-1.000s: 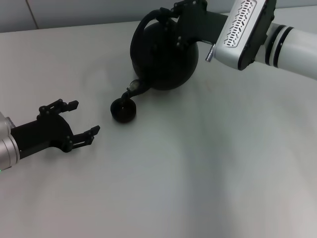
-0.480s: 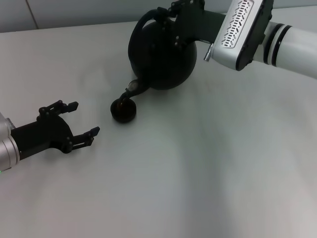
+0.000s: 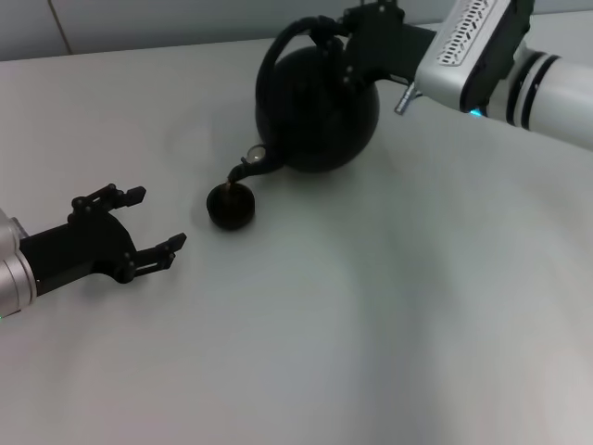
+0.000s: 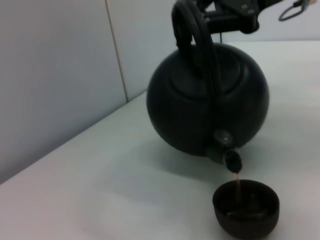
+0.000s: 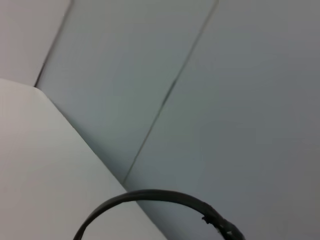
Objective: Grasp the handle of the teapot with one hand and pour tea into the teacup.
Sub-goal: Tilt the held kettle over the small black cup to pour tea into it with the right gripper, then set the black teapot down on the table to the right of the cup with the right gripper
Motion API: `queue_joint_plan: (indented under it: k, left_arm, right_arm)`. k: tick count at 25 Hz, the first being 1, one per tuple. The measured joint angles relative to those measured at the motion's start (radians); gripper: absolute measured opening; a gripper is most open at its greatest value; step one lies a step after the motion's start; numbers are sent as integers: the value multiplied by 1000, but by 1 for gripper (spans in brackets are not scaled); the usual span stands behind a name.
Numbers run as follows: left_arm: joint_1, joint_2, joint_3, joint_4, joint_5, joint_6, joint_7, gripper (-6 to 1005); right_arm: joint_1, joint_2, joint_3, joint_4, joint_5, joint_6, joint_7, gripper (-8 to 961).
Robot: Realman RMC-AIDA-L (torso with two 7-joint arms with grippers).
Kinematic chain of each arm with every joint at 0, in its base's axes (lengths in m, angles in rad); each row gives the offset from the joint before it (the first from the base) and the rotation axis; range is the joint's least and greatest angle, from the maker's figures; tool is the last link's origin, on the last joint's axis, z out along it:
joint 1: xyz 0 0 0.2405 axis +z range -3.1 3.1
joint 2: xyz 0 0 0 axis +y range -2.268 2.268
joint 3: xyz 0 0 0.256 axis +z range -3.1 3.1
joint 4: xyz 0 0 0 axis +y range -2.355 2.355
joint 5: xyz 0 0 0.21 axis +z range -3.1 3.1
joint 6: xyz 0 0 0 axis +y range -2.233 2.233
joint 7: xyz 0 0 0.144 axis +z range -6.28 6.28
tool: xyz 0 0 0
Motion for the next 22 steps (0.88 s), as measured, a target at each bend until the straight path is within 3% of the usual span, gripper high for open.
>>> queue_joint_plan:
  k: [9, 22]
  left_arm:
    - [4, -3, -14, 5, 0, 2, 0, 839]
    - [16, -9, -52, 8, -2, 9, 0, 837]
  right_arm:
    - [-6, -6, 31, 127, 229, -71, 14, 72]
    - [-87, -2, 164, 196, 291, -174, 38, 73]
